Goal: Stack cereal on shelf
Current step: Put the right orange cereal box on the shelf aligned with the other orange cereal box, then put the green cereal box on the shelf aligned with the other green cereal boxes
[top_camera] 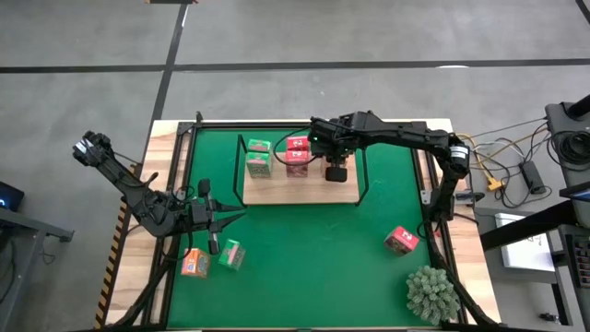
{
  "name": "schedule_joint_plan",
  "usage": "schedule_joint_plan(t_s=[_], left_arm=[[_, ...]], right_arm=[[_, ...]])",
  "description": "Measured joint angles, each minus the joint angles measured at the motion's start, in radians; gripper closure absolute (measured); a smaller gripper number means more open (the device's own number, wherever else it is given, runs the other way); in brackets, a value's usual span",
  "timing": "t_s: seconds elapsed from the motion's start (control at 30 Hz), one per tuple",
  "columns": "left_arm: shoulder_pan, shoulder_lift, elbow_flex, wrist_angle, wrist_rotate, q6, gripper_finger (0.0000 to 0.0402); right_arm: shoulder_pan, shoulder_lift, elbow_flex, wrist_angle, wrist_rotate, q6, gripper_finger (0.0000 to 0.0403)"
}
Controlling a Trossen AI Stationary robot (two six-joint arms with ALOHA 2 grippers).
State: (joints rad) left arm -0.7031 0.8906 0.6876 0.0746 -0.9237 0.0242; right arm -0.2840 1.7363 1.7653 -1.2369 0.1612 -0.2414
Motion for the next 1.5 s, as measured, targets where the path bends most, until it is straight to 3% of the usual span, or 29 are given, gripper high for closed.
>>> schedule_joint_plan(t_s=[0.53,0.97,1.13,1.27,1.5], left_arm=[[0.0,0.0,0.0,0.0,0.0,0.0,0.0362],[0.0,0.0,0.0,0.0,0.0,-0.003,0.0362],[0.0,0.0,0.0,0.0,0.007,-0.031,0.0362],[0.0,0.0,0.0,0.0,0.071,-0.063,0.0362],[-0.001,0.026,0.0,0.007,0.122,-0.155,0.0362]], right_arm=[[0.0,0.0,0.002,-0.014,0.022,0.061,0.039],[0.038,0.0,0.133,-0.04,0.022,0.072,0.039],[0.109,-0.019,0.174,-0.072,0.019,0.104,0.039],[0.199,-0.064,0.141,-0.04,0.021,0.122,0.039],[0.378,-0.147,-0.044,0.242,0.026,0.105,0.0392]])
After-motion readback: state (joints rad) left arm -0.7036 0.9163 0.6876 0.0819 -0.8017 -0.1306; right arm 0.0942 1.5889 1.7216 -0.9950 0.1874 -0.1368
